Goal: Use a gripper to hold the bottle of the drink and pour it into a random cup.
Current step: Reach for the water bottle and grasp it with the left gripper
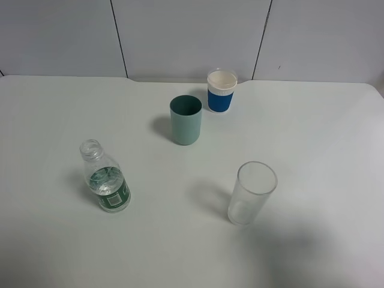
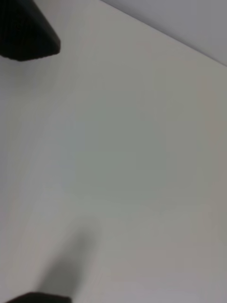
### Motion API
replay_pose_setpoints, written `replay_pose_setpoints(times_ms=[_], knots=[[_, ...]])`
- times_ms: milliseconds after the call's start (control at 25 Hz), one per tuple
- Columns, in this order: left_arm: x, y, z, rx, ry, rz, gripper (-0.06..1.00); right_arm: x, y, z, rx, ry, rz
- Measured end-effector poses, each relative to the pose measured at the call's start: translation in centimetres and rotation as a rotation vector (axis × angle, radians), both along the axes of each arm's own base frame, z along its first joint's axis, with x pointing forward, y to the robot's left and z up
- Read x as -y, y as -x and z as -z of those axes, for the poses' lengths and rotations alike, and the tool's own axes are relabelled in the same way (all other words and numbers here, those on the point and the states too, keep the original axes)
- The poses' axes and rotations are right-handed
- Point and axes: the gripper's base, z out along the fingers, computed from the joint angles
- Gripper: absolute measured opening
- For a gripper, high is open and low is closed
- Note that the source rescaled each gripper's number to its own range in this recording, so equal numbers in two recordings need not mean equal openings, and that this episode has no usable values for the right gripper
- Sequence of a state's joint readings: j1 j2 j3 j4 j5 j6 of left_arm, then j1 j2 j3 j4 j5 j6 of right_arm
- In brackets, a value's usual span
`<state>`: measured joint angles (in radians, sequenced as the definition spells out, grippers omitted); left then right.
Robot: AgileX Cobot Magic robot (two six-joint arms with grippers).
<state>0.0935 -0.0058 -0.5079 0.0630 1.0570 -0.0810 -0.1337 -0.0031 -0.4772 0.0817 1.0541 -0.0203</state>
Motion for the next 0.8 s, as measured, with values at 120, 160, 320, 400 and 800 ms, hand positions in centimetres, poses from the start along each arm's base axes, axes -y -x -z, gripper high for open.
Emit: replay_pose_setpoints(times_ms=[120, 160, 320, 400, 800], knots=[[0.00, 0.00, 0.00, 0.000, 0.000, 0.000, 1.00, 0.00, 0.00, 0.00, 0.000, 0.000, 0.000], [0.00, 0.00, 0.00, 0.000, 0.000, 0.000, 1.00, 0.00, 0.00, 0.00, 0.000, 0.000, 0.000], [0.00, 0.00, 0.00, 0.000, -0.003, 0.001, 1.00, 0.00, 0.00, 0.00, 0.000, 0.000, 0.000], [0.01, 0.00, 0.00, -0.001, -0.004, 0.003, 1.00, 0.00, 0.00, 0.00, 0.000, 0.000, 0.000], [0.26, -0.03, 0.01, -0.001, 0.000, 0.032, 1.00, 0.00, 0.00, 0.00, 0.000, 0.000, 0.000]])
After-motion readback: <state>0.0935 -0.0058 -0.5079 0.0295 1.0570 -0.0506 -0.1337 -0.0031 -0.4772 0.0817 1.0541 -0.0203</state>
